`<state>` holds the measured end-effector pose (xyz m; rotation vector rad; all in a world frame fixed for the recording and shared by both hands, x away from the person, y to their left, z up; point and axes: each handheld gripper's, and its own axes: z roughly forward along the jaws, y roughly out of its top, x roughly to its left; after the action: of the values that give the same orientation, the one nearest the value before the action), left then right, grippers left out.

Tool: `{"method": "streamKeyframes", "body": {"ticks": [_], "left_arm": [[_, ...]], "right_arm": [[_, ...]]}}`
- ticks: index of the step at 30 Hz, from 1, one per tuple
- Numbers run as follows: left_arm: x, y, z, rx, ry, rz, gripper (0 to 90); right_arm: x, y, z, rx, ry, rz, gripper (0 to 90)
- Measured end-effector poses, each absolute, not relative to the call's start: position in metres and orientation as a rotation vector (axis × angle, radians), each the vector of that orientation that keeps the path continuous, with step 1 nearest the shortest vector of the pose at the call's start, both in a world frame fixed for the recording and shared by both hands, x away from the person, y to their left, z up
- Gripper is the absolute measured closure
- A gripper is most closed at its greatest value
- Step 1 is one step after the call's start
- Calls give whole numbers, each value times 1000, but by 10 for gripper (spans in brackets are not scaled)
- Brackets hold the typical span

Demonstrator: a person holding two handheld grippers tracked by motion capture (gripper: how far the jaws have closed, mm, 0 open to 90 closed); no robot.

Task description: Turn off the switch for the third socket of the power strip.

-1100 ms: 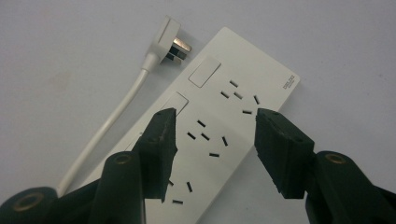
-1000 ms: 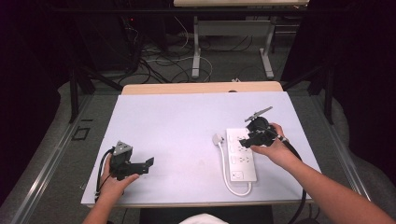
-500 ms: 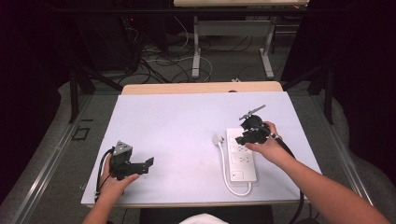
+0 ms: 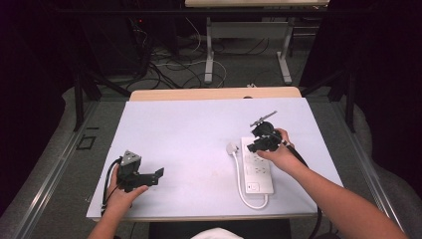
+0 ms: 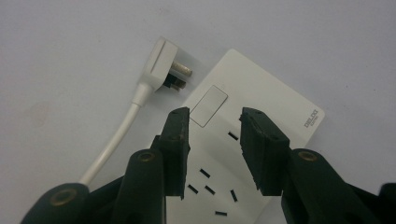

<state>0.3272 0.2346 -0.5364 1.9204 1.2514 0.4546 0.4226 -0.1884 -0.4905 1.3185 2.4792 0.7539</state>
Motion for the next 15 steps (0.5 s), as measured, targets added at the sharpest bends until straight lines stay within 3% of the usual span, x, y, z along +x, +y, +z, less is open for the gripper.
{"method": "streamKeyframes", "body": {"ticks": [15], "left_arm": [[328, 236, -536, 1934, 1251, 449, 28]], "right_arm": [[439, -182, -501, 1355, 2449, 757, 693]]}}
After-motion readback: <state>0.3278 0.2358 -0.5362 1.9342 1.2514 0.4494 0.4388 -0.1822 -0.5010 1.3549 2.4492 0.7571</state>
